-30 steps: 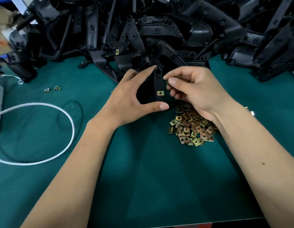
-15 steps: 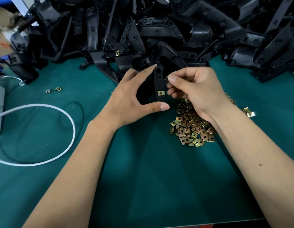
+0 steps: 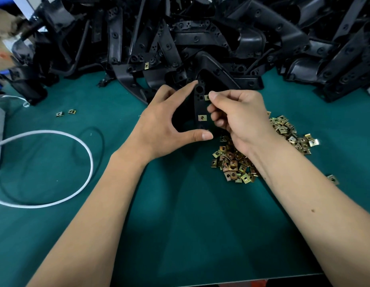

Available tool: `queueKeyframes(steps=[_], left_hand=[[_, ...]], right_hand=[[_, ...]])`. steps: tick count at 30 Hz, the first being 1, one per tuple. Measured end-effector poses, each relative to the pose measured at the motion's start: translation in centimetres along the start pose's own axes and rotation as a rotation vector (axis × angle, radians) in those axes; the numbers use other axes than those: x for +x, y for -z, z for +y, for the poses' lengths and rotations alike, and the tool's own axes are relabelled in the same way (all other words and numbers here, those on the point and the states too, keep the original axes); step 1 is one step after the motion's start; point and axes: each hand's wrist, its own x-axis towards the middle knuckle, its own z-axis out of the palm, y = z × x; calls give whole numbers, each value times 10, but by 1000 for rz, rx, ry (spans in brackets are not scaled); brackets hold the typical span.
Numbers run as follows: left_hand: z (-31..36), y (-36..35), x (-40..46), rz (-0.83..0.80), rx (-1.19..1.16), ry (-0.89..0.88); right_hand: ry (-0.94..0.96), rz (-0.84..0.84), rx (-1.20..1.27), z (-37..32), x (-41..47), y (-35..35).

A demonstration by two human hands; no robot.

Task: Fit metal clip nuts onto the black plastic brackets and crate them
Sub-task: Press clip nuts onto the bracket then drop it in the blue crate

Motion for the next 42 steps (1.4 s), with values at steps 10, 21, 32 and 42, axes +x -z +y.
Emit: queueKeyframes(steps=[10,21,32,42], left_hand=[[7,-7,0,46,61,-24],[22,-14,-2,131,136,75],[66,-20,6,227,219,117],[224,-77,35,180,148,-203]], right_hand=[[51,-12,-95,1,-1,-6],[257,30,-455,-1,0,0],[228,100,-582,-22,-21,19],[485,563,-684,-81,-90,143]])
